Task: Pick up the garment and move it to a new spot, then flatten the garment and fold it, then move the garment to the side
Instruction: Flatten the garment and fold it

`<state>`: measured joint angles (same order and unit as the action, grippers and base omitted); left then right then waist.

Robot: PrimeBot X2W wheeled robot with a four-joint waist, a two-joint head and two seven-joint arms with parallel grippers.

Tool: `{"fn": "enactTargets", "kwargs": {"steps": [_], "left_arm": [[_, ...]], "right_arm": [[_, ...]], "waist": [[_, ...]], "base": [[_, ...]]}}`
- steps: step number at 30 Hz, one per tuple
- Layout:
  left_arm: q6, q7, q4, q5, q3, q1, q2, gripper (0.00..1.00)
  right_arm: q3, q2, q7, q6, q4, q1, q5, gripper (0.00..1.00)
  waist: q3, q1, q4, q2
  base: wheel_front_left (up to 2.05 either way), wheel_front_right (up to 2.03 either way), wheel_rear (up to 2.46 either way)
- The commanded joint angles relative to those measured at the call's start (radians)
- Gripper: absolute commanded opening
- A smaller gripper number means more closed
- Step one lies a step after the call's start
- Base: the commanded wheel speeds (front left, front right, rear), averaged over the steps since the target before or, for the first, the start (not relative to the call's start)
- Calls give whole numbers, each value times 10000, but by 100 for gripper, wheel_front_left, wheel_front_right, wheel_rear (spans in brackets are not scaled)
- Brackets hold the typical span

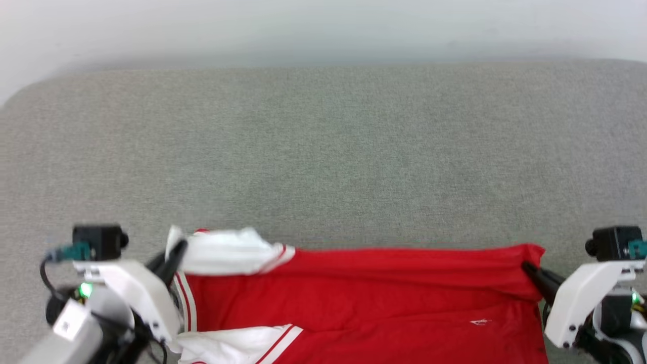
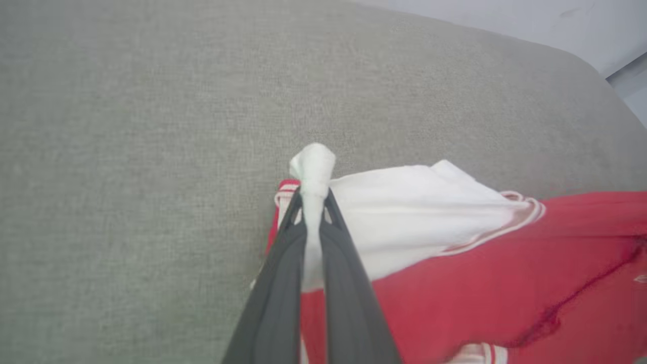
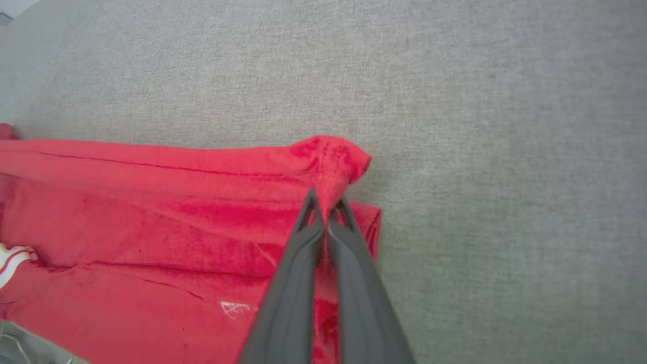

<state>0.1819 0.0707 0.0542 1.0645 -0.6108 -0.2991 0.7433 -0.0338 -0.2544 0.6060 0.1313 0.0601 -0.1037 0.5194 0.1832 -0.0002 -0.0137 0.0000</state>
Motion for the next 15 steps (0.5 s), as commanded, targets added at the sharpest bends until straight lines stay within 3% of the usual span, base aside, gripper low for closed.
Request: {"fn": "enactTargets", "kwargs": {"steps": [1, 7, 11, 13, 14, 15], "left_arm": [[130, -113, -151, 130, 19, 410, 2, 0], [468, -291, -559, 698, -82, 1929, -70, 0], [359, -154, -379, 922, -333, 2384, -294, 0], [273, -128, -106, 822, -543, 2416, -443, 0], [193, -158, 29, 890, -605, 2420, -625, 0], [125, -182, 188, 893, -677, 2415, -747, 0]], "right_arm": [[-114, 100, -193, -11, -1, 217, 27, 0], [-274, 422, -901, -11, 341, 1017, 84, 0], [-373, 639, -1294, -10, 752, 1380, 142, 0], [-379, 784, -1493, -10, 957, 1493, 174, 23], [-331, 816, -1569, -10, 1071, 1584, 156, 40], [-303, 865, -1664, -10, 1192, 1631, 217, 75]], "waist": [[-121, 2, 86, 0], [-250, 2, 162, 0], [-285, 2, 171, 0], [-304, 2, 160, 0], [-317, 2, 154, 0], [-327, 2, 141, 0]], "base": [[0, 0, 0], [0, 0, 0], [0, 0, 0], [0, 0, 0], [0, 0, 0], [0, 0, 0]]}}
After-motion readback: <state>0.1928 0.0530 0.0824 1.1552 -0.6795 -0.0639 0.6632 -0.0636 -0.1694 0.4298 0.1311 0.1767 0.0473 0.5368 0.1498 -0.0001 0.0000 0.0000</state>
